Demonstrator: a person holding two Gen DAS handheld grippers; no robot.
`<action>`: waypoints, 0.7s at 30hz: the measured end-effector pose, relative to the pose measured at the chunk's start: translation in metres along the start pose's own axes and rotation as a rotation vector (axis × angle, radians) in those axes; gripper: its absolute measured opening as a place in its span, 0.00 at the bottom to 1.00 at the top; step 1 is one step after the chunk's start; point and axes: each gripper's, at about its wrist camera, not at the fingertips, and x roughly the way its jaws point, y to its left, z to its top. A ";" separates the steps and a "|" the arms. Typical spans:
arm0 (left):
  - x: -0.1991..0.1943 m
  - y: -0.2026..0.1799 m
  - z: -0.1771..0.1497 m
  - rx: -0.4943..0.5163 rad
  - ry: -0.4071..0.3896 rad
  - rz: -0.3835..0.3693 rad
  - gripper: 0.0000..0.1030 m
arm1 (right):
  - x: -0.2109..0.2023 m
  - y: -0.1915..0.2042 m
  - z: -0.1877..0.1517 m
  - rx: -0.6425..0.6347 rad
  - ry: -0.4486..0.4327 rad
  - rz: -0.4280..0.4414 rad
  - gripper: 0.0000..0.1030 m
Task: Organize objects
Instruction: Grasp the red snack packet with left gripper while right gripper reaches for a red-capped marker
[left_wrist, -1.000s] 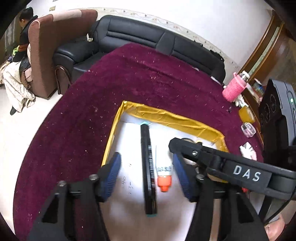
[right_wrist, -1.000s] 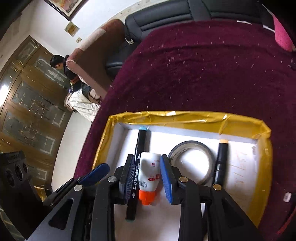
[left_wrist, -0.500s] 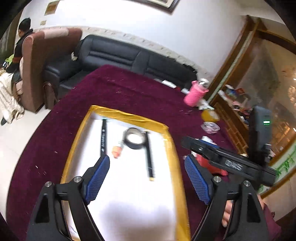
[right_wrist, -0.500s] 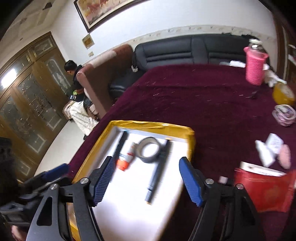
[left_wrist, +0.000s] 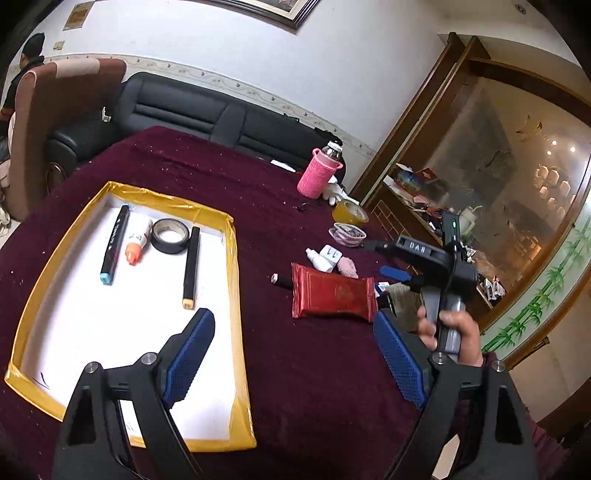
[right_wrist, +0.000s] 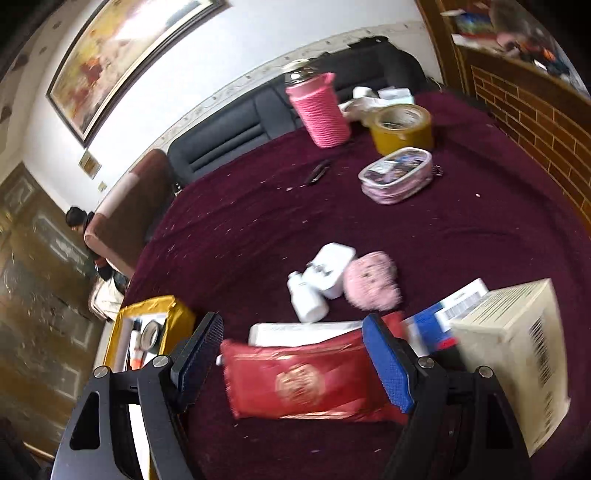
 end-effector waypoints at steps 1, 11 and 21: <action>0.001 -0.001 -0.001 0.001 0.004 0.004 0.84 | 0.002 -0.002 0.004 0.001 0.003 -0.007 0.80; 0.003 0.005 -0.012 -0.024 0.037 0.028 0.84 | 0.074 0.017 0.011 -0.065 0.203 0.034 0.80; 0.014 0.002 -0.017 -0.015 0.077 -0.012 0.85 | 0.050 0.039 -0.082 -0.059 0.462 0.318 0.83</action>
